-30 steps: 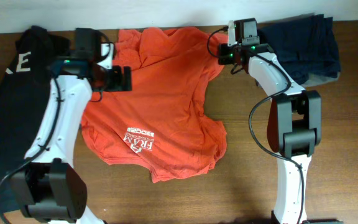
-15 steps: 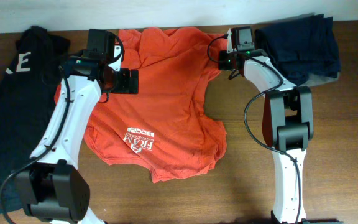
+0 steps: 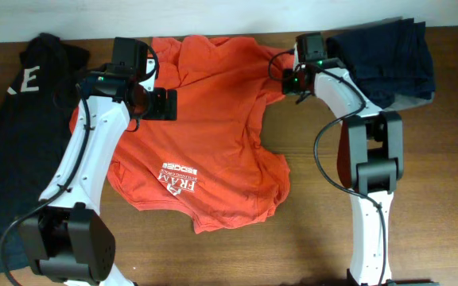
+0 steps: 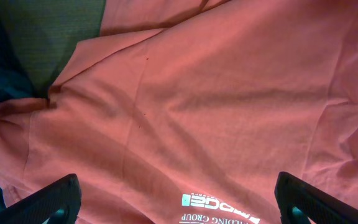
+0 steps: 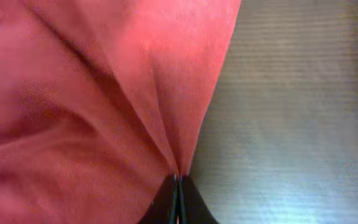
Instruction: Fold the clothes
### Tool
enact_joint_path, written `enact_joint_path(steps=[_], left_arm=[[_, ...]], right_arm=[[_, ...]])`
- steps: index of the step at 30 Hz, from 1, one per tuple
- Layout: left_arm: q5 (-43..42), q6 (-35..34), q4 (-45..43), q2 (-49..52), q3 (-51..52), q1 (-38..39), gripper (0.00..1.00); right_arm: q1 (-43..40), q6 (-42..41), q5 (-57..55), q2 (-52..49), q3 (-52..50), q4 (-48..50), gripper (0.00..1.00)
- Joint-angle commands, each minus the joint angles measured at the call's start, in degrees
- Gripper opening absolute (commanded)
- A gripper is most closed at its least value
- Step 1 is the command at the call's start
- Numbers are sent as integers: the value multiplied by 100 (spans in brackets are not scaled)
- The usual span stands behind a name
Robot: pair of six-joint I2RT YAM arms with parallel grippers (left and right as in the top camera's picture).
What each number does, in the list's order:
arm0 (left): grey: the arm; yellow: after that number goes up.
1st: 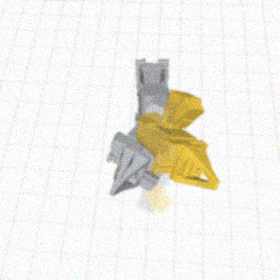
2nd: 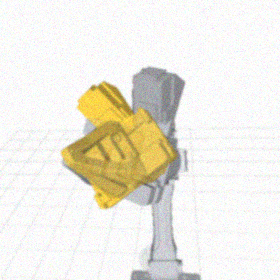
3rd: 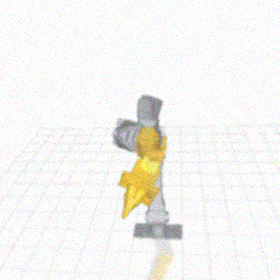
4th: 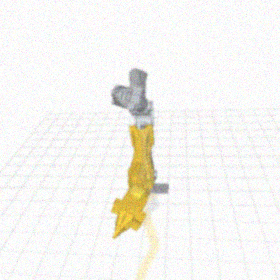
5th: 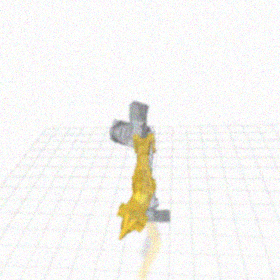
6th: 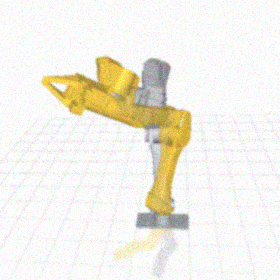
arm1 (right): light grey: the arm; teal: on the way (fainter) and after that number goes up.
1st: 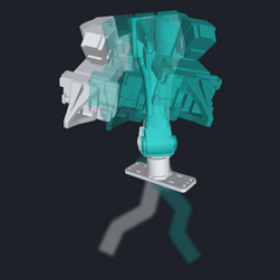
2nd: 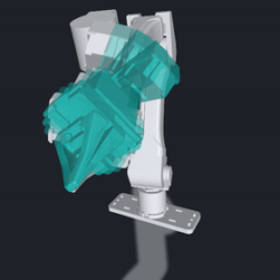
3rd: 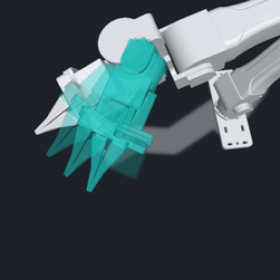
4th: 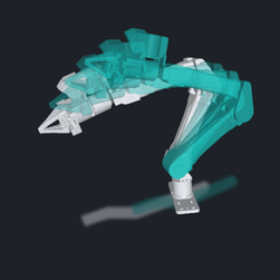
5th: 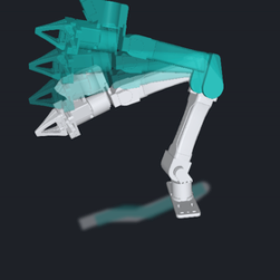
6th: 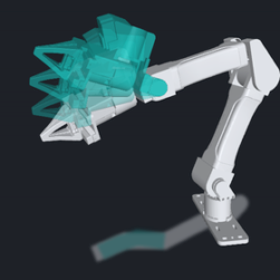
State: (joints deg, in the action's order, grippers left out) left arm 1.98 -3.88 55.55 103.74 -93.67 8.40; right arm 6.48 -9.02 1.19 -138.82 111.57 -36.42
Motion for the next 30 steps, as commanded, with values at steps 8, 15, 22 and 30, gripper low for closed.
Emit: enact_joint_path(steps=[8,15,22,30], left_arm=[[-214,92,9,83,-83,9,99],[-219,94,28,83,234,72,99],[-205,92,-85,83,955,308,99],[372,-7,-1095,125,1226,-138,99]], right_arm=[[-627,-48,-494,1401,1561,-3027,4],[-1456,-50,-487,1696,1755,-4664,4],[-2114,-50,-492,1696,1759,-4780,20],[-2210,0,-289,1698,1862,-4793,76]])
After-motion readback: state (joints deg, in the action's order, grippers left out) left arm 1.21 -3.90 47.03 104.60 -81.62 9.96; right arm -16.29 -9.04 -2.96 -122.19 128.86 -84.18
